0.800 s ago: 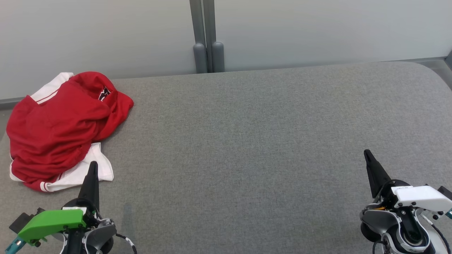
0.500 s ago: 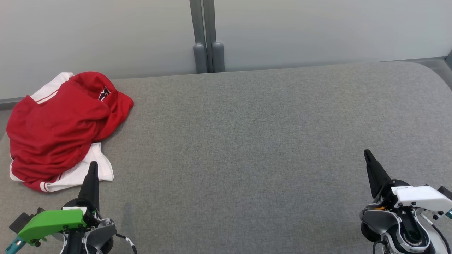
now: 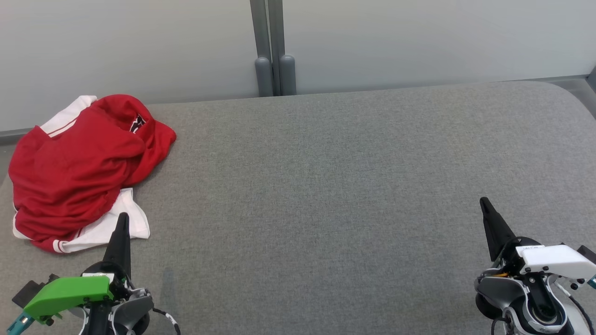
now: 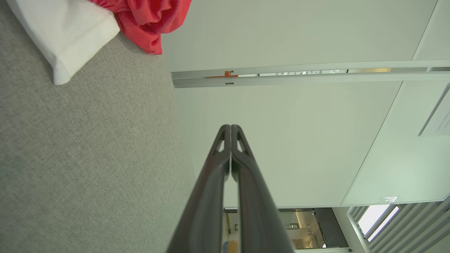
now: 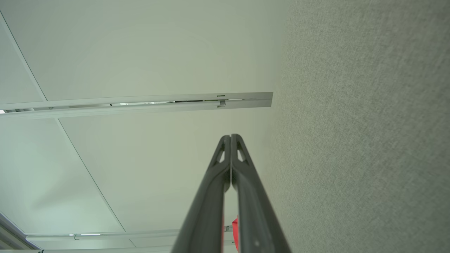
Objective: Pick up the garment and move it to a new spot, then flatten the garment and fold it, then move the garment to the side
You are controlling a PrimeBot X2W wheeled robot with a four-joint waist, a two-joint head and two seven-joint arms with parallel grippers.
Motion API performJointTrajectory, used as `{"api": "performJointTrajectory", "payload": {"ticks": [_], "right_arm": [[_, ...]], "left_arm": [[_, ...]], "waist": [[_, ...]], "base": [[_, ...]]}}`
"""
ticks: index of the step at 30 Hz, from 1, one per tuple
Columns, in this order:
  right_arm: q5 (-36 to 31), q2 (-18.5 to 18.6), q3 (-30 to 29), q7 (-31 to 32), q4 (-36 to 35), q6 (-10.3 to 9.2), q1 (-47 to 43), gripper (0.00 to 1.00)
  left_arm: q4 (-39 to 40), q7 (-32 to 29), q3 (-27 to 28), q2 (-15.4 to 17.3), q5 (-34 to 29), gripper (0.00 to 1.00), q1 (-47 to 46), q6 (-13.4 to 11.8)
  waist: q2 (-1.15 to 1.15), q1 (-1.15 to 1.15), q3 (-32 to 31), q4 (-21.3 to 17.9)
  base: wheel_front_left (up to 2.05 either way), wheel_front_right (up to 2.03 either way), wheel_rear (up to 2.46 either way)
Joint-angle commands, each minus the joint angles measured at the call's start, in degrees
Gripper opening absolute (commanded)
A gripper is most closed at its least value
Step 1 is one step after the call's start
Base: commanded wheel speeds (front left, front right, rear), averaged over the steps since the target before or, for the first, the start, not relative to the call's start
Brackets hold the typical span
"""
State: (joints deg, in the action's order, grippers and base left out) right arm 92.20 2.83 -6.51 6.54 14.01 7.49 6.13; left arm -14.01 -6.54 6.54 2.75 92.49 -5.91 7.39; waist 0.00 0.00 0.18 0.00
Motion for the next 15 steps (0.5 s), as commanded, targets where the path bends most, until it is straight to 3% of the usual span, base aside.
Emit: {"api": "performJointTrajectory", "payload": {"ticks": [1, 15], "right_arm": [[0.43, 0.08, -0.04, 0.14, 0.08, 0.00, 0.30, 0.00], [0.43, 0.08, -0.04, 0.14, 0.08, 0.00, 0.30, 0.00]], "left_arm": [[-0.07, -0.12, 0.04, 0.27, -0.17, 0.00, -0.79, 0.33], [-0.07, -0.12, 0.04, 0.28, -0.18, 0.00, -0.79, 0.33]], "waist": [[0.00, 0.00, 0.00, 0.00], [0.00, 0.00, 0.00, 0.00]], "base": [[0.00, 0.00, 0.00], [0.00, 0.00, 0.00]]}}
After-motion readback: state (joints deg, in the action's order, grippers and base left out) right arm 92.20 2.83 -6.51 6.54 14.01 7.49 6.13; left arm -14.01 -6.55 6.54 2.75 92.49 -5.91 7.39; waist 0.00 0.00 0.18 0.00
